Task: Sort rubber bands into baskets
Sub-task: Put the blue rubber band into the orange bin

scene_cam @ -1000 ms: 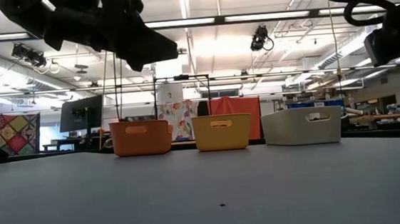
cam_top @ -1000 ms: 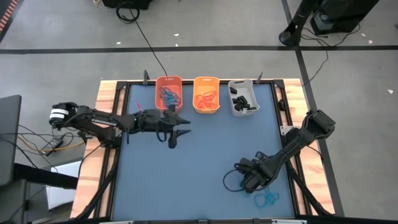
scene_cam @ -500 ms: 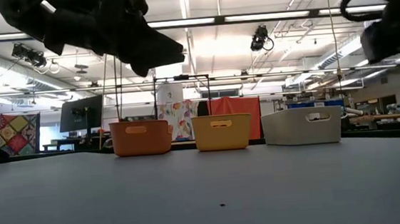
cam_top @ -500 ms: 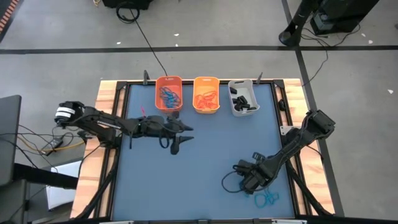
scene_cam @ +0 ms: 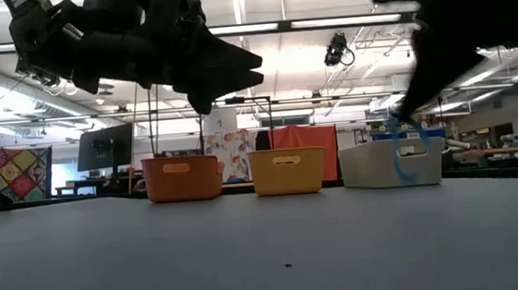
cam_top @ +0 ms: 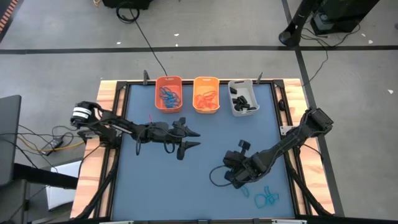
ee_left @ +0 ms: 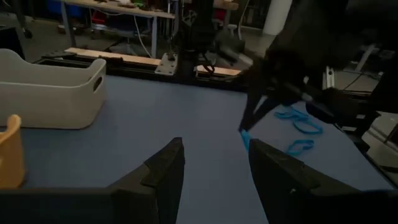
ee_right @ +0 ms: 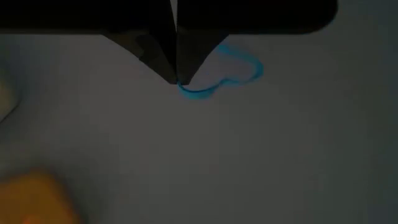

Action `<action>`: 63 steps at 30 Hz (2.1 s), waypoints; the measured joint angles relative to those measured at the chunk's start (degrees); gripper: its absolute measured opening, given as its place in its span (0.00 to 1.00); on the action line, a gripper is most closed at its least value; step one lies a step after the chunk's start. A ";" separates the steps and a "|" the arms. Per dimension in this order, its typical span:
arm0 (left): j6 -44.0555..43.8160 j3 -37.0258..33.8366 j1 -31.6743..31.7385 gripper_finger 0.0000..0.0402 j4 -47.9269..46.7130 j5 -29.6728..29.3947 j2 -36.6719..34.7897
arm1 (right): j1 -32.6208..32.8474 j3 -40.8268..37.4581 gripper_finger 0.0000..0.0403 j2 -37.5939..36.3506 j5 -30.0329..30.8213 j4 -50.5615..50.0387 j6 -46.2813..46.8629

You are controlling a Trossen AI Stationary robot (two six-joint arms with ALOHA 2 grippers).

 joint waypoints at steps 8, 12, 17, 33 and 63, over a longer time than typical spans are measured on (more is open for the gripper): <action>-0.83 0.18 -1.32 0.45 6.46 0.13 5.11 | -4.11 5.09 0.01 -0.07 12.06 1.45 -11.04; -1.57 0.41 -1.42 0.45 11.54 0.13 7.81 | -7.16 5.83 0.01 -0.07 14.49 5.89 -18.91; -1.57 1.70 -1.42 0.45 13.35 -0.62 9.85 | -10.10 5.85 0.01 -0.07 14.86 14.42 -28.69; -1.57 2.19 -1.42 0.29 11.01 -7.98 11.14 | -13.05 5.85 0.01 -0.09 14.91 26.06 -41.33; 1.77 -0.02 13.98 0.01 -23.49 -6.84 -13.98 | -12.13 5.87 0.45 -0.11 -3.07 8.79 -19.16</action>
